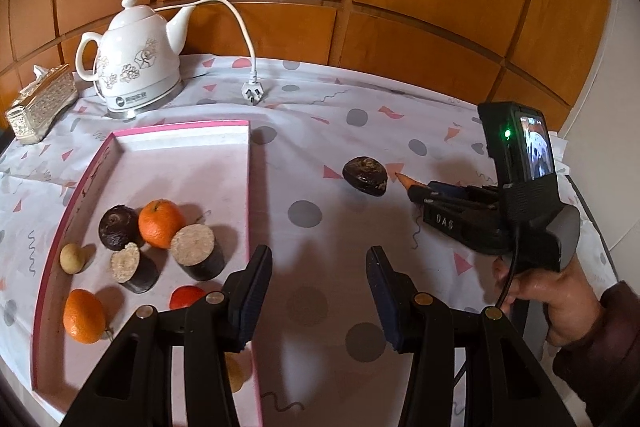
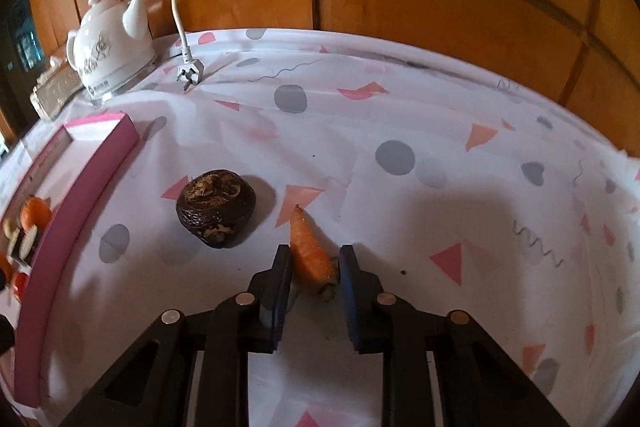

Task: Organize fruits
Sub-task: 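Move the right gripper to the carrot and grasp it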

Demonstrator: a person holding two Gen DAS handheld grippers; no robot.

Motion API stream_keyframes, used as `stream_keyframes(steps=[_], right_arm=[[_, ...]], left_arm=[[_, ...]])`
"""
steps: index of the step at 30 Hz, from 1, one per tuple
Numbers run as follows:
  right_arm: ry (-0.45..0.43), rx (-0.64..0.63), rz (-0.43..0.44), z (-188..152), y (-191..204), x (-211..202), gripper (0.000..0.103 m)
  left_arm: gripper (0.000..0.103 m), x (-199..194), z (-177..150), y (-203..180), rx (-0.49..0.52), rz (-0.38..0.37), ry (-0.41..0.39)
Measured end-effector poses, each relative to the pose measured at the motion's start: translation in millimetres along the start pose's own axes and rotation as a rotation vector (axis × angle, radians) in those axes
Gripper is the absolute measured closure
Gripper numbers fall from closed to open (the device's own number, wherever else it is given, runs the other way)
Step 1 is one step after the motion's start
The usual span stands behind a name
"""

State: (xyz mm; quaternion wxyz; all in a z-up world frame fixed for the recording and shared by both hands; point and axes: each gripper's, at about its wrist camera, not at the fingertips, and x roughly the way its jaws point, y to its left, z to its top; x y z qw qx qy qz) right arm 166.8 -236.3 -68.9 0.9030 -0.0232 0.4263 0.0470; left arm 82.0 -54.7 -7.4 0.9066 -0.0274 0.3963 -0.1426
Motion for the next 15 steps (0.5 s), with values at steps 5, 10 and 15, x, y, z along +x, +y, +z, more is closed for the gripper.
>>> stream_keyframes(steps=[5, 10, 15], right_arm=[[-0.012, 0.023, -0.013, -7, -3, -12, 0.080], [-0.017, 0.106, -0.031, -20, -16, -33, 0.080], [-0.015, 0.150, -0.048, -35, -25, -45, 0.080]], left_arm=[[0.053, 7, 6, -9, 0.012, -0.010, 0.011], [0.053, 23, 15, -16, -0.006, -0.026, 0.035], [0.053, 46, 28, -24, -0.030, -0.037, 0.070]])
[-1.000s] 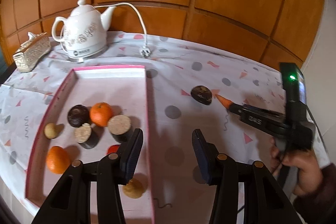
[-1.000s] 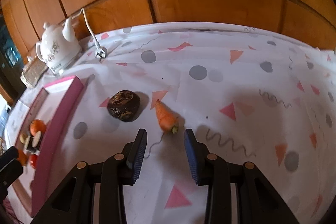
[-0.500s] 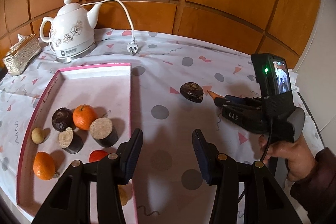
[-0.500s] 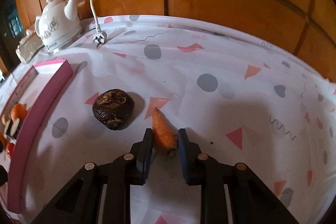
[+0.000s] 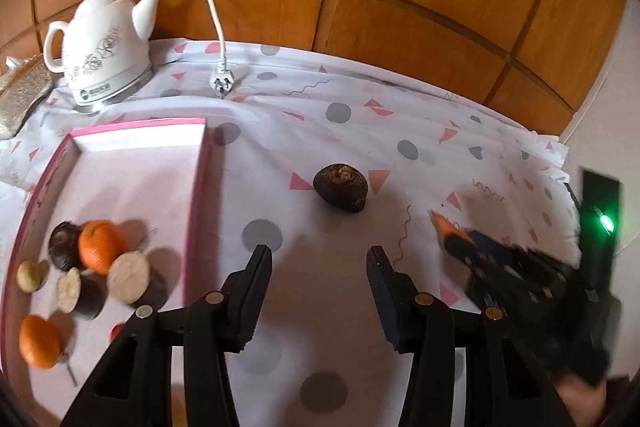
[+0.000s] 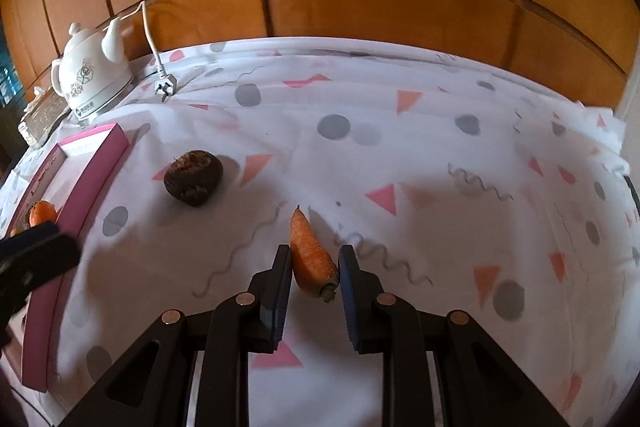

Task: Organize fruits
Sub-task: 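Move the right gripper to the carrot and grasp it, then grasp the dark taro with the left gripper while the right gripper holds the carrot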

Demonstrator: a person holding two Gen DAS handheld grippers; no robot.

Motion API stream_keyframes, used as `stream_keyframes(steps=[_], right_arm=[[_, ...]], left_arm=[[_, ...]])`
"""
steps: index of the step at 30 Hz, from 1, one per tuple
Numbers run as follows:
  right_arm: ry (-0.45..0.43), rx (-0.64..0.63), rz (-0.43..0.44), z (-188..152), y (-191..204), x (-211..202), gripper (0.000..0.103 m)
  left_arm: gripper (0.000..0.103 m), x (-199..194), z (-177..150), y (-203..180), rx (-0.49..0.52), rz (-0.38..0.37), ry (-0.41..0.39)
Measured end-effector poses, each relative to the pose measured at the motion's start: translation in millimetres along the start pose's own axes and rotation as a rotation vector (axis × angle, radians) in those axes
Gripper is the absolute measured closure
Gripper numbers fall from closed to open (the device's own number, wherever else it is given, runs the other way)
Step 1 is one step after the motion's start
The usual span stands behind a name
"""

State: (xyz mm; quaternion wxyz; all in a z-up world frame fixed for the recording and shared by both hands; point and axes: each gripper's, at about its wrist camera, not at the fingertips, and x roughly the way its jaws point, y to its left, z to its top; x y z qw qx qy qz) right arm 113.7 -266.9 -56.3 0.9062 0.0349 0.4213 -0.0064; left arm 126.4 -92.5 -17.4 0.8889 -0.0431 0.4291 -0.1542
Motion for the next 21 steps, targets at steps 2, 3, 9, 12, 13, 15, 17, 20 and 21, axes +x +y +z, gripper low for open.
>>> stream_keyframes(steps=[2, 3, 9, 12, 13, 15, 17, 20, 21], right_arm=[[-0.009, 0.000, -0.020, -5, -1, -3, 0.080], [-0.013, -0.001, -0.028, -7, -1, -4, 0.080], [-0.019, 0.030, -0.049, -15, -8, 1, 0.080], [-0.018, 0.046, -0.035, -17, -11, 2, 0.079], [-0.020, 0.048, -0.032, -17, -11, 1, 0.079], [-0.024, 0.054, -0.029, -18, -12, 1, 0.079], [-0.026, 0.063, -0.029, -19, -13, 1, 0.079], [-0.028, 0.068, -0.025, -19, -14, 1, 0.079], [-0.028, 0.070, -0.024, -19, -14, 2, 0.079]], left_arm=[[0.053, 10, 6, -7, 0.004, -0.008, 0.014], [0.053, 15, 9, -9, 0.008, -0.010, 0.014], [0.053, 45, 26, -22, 0.028, 0.002, 0.027], [0.053, 61, 32, -24, 0.030, 0.024, 0.044], [0.053, 64, 34, -25, 0.037, 0.032, 0.044], [0.049, 73, 37, -27, 0.041, 0.036, 0.053], [0.046, 80, 40, -29, 0.046, 0.042, 0.055], [0.046, 91, 43, -30, 0.056, 0.055, 0.064], [0.046, 95, 44, -30, 0.059, 0.057, 0.067]])
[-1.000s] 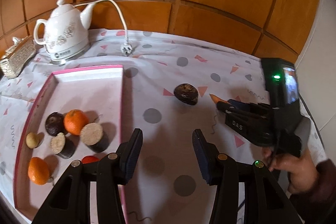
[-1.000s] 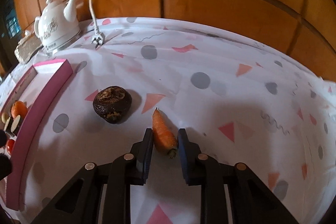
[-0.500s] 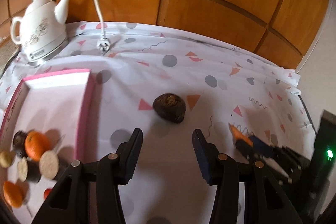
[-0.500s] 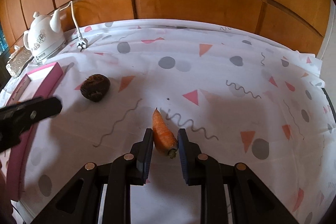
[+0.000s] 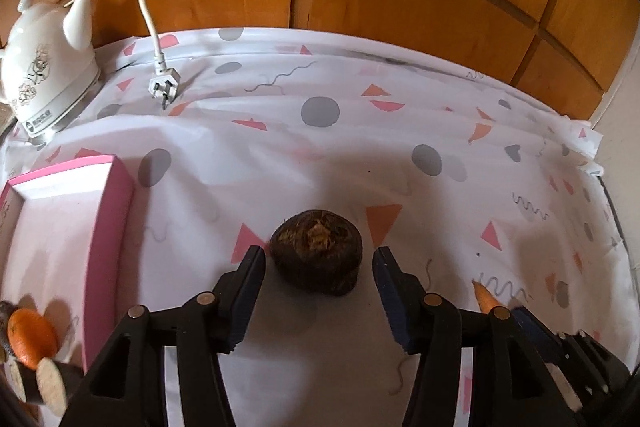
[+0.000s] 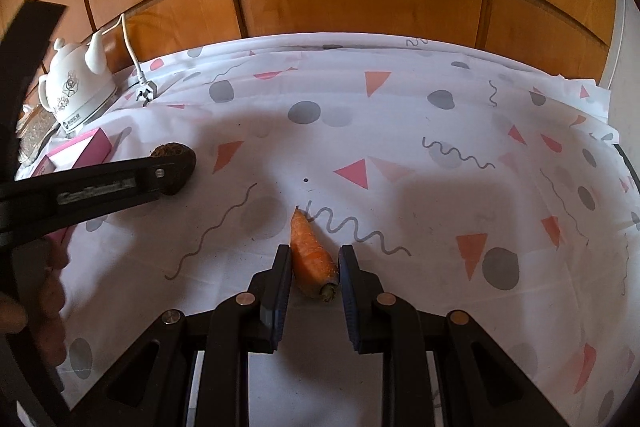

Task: Organize fruits
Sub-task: 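Grasp the dark taro with the left gripper while the right gripper holds the carrot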

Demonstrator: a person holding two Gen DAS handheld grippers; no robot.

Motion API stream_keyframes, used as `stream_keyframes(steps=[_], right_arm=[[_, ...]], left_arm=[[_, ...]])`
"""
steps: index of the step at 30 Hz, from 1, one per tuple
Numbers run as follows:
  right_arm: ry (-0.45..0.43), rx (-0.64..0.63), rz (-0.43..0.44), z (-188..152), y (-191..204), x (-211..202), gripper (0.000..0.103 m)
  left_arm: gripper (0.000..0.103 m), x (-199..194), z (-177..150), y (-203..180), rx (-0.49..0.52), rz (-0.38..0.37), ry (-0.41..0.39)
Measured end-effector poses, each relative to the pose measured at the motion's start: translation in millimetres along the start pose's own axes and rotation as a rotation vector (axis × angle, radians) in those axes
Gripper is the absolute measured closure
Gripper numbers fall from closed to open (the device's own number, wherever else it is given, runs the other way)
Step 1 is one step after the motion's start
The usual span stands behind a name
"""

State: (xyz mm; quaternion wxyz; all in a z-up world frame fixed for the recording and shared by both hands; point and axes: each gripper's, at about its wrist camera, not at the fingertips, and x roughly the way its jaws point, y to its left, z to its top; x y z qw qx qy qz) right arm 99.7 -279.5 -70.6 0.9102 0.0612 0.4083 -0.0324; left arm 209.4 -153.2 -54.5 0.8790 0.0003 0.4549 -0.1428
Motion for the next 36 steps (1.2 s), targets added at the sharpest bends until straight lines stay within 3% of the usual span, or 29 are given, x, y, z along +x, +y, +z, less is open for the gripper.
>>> stream_keyframes(steps=[10, 21, 26, 27, 36], right_arm=[[-0.001, 0.008, 0.010, 0, -1, 1, 0.079], [0.007, -0.002, -0.007, 0, 0, 0, 0.080], [0.012, -0.009, -0.011, -9, -1, -12, 0.080], [0.012, -0.012, -0.013, -11, -1, -15, 0.080], [0.001, 0.044, -0.015, -25, -11, -21, 0.080]], left_arm=[[0.054, -4, -4, 1, 0.004, -0.011, -0.027], [0.054, -71, -74, -7, 0.076, -0.014, -0.100], [0.053, -63, -99, -3, 0.062, -0.020, -0.086], [0.053, -64, -102, -3, 0.065, -0.023, -0.112], [0.053, -62, -106, -3, 0.083, -0.017, -0.131]])
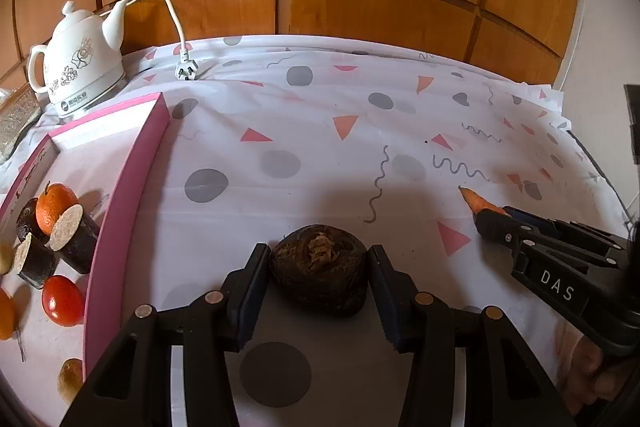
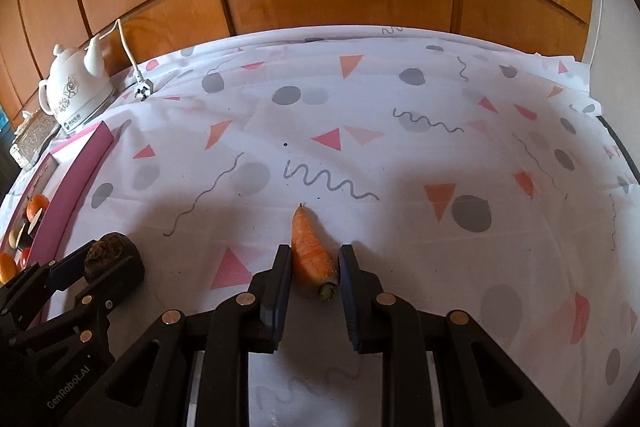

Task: Organize fruits
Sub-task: 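Grasp the dark taro with the left gripper while the right gripper holds the carrot, then carry the taro into the pink tray and open the left gripper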

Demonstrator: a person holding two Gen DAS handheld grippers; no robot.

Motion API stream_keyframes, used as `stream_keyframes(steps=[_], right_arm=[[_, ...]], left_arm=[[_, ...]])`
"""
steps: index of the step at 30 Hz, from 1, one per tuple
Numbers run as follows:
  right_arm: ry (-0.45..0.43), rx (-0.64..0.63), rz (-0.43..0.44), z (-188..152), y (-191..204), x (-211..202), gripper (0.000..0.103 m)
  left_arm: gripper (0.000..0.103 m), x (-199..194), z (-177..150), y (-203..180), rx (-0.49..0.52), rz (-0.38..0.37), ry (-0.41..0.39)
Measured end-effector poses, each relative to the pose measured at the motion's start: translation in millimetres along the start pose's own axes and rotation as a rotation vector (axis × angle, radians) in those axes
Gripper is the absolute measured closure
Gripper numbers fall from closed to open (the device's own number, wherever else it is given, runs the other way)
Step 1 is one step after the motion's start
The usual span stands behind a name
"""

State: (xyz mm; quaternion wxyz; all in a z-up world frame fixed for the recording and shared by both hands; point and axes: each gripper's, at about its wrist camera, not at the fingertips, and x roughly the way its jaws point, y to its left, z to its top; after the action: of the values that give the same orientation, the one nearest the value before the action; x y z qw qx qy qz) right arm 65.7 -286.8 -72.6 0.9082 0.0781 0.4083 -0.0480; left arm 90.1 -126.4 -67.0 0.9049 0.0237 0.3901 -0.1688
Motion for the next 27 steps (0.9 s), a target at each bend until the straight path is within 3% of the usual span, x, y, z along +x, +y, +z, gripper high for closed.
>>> stream_keyframes(steps=[16, 27], right_arm=[[-0.022, -0.011, -0.004, -4, 1, 1, 0.079], [-0.024, -0.023, -0.014, -5, 3, 1, 0.080]], left_arm=[[0.054, -13, -1, 1, -0.018, -0.004, 0.012], [0.054, -62, 8, 6, -0.024, -0.031, -0.052]])
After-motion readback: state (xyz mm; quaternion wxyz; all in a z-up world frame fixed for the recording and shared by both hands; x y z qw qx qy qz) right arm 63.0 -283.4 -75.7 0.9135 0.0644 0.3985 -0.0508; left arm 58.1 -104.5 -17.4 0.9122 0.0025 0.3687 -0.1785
